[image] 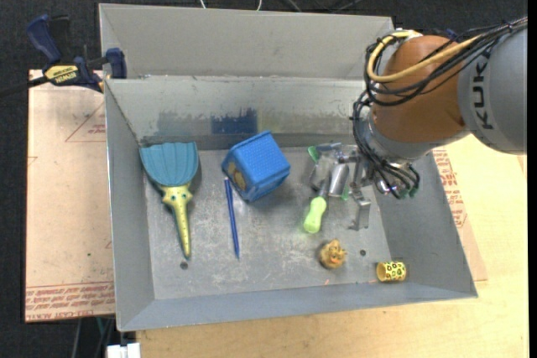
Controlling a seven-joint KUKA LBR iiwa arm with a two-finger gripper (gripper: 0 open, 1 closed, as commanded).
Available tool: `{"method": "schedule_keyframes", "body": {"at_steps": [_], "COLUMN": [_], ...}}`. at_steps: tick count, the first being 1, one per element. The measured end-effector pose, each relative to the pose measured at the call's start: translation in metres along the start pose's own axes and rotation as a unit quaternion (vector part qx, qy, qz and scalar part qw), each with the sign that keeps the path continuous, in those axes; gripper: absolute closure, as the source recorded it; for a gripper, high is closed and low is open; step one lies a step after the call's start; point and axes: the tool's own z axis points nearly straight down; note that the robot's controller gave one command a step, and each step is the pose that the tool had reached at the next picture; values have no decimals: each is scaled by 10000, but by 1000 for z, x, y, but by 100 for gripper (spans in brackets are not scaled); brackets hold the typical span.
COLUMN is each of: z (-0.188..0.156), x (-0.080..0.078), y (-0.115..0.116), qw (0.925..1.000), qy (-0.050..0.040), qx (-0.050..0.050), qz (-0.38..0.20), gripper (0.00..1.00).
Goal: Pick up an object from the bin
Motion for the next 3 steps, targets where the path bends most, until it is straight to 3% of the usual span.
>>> {"method": "schedule_keyframes", "body": {"at_steps": [1, 2, 3], "z": [38, -8, -2], "x": [-7, 33, 16], "y": [-8, -27, -13], "qw": [9999, 10000, 10000], "qy": [23, 26, 15], "qx": [-38, -14, -33], "qz": [145, -22, -20], "gripper": [0, 0, 0]}}
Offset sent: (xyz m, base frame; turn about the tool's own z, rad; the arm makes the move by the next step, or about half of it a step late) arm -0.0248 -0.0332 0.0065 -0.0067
